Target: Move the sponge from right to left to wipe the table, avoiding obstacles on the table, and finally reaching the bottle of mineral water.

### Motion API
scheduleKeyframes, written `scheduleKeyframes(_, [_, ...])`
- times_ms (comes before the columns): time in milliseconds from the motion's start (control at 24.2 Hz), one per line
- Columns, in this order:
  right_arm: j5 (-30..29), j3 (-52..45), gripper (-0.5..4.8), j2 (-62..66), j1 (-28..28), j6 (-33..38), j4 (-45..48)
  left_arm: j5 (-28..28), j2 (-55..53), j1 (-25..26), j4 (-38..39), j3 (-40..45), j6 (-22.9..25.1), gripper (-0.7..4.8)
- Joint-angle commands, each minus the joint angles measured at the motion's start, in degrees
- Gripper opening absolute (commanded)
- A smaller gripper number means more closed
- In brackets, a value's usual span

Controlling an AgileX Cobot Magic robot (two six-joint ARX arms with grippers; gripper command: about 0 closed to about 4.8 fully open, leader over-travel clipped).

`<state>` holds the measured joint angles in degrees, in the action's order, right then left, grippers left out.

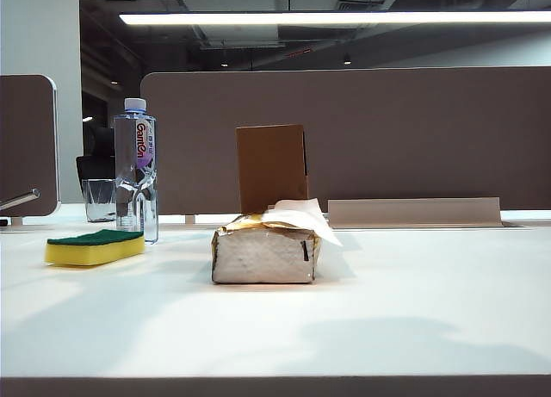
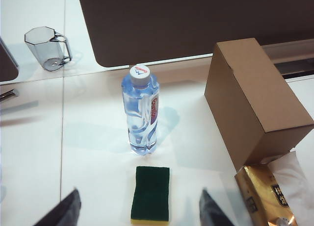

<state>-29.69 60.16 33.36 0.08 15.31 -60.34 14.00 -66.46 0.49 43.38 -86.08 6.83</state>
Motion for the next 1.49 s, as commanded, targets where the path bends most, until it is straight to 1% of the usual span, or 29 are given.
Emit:
scheduleKeyframes(41, [4.00, 0.20, 2.29, -0.28, -0.09, -1.14, 3.04, -0.55, 3.04, 0.07, 1.11, -0.31, 0.00, 3.07])
scheduleKeyframes(165, [7.82, 0.20, 2.29, -0.94, -0.09, -1.73, 5.60, -2.80, 5.81, 0.07, 2.14, -0.24, -0.02, 3.00])
scheduleKeyframes(289, [11.41, 0.17, 2.29, -1.62, -0.09, -1.90, 8.00, -3.34, 9.20, 0.07, 3.32, -0.20, -1.51, 2.82])
scheduleKeyframes(372, [14.12, 0.17, 2.28, -1.97, -0.09, -2.12, 9.79, -5.18, 11.26, 0.00, 3.76, -0.17, -1.55, 2.77])
scheduleKeyframes(455, [16.22, 0.17, 2.07, -2.21, -0.09, -2.47, 11.74, -5.14, 13.31, -0.02, 4.31, -0.13, -1.75, 2.77])
scheduleKeyframes(496, [16.76, 0.17, 2.07, -2.32, -0.09, -2.84, 12.35, -5.09, 14.08, -0.02, 4.48, -0.07, -1.75, 2.77])
scheduleKeyframes(620, [18.25, 0.15, 2.07, -2.43, -0.09, -3.56, 13.88, -5.07, 19.15, 0.00, 3.67, 2.45, -3.96, 2.76])
scheduleKeyframes(661, [18.73, 0.13, 2.06, -2.67, -0.09, -3.58, 14.12, -5.11, 20.70, 0.00, 3.02, 3.78, -4.17, 2.70])
scheduleKeyframes(744, [21.27, 0.09, 2.05, -3.52, -0.07, -3.65, 14.73, -5.27, 25.73, 0.00, 1.01, 8.24, -4.31, 2.22])
scheduleKeyframes(785, [22.25, 0.02, 1.93, -4.26, -0.07, -3.67, 15.04, -5.27, 28.52, 0.00, -0.09, 11.02, -4.33, 2.09])
scheduleKeyframes(868, [23.67, -0.04, 1.35, -5.66, -0.04, -4.74, 15.65, -5.29, 32.72, 0.00, -0.76, 15.04, -4.72, 2.04])
scheduleKeyframes(992, [23.63, -2.10, 0.75, -8.52, -0.04, -5.14, 17.81, -5.44, 37.94, 0.00, -1.31, 20.17, -6.36, 2.01])
scheduleKeyframes(1033, [23.63, -4.00, 0.33, -10.27, -0.04, -5.05, 19.32, -5.42, 40.37, 0.00, -2.32, 22.10, -6.45, 1.70])
scheduleKeyframes(1116, [23.63, -7.74, -0.06, -13.35, -0.04, -4.81, 22.01, -5.44, 43.56, 0.00, -3.85, 24.35, -6.36, 1.42])
scheduleKeyframes(1198, [23.63, -11.15, -0.06, -15.85, -0.04, -4.81, 24.09, -6.45, 45.55, 0.00, -3.96, 25.86, -6.12, 1.32])
scheduleKeyframes(1240, [23.65, -13.49, -0.06, -17.51, -0.04, -4.81, 25.18, -6.47, 46.86, 0.00, -3.98, 27.32, -5.99, 1.11])
scheduleKeyframes(1488, [23.82, -19.91, -0.06, -21.92, -0.04, -4.81, 28.92, -6.49, 52.37, 0.00, -4.44, 33.46, -6.40, 1.09])
